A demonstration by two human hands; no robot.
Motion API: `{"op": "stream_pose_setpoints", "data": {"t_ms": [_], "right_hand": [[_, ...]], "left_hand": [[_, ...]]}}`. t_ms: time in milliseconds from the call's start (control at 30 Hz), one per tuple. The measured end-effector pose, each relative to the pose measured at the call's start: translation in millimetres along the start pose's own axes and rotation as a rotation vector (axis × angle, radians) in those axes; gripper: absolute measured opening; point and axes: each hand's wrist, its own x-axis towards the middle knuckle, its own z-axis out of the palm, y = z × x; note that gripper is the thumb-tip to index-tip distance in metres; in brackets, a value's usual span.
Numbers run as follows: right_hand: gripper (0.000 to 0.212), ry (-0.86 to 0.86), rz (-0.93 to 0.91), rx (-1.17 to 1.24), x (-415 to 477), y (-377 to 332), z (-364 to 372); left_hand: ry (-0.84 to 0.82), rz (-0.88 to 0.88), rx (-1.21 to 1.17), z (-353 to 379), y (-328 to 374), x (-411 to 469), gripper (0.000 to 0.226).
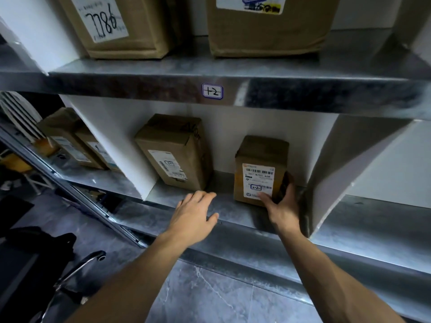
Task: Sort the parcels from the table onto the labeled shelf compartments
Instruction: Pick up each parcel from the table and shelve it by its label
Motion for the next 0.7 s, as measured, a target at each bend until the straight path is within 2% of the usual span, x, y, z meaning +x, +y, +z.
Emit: {"op": "stream_pose_setpoints", "data": {"t_ms": [233,467,700], "right_hand": [[0.084,-0.018,0.022,0.007,1.5,0.6,1.8],[0.091,-0.004,-0.005,-0.151,-19.9,-14.3,-4.7],[0.062,0.039,0.008,-0.472,-81.5,-23.8,-20.6]], "left_hand": [[0.009,0.016,-0.028,-4.6,-6.0,3.1,0.057],[0.009,0.028,-0.054,-7.0,-4.5,-12.3,0.055],[0.015,0.09,-0.064,-15.7,1.6,-45.0,0.055]]}}
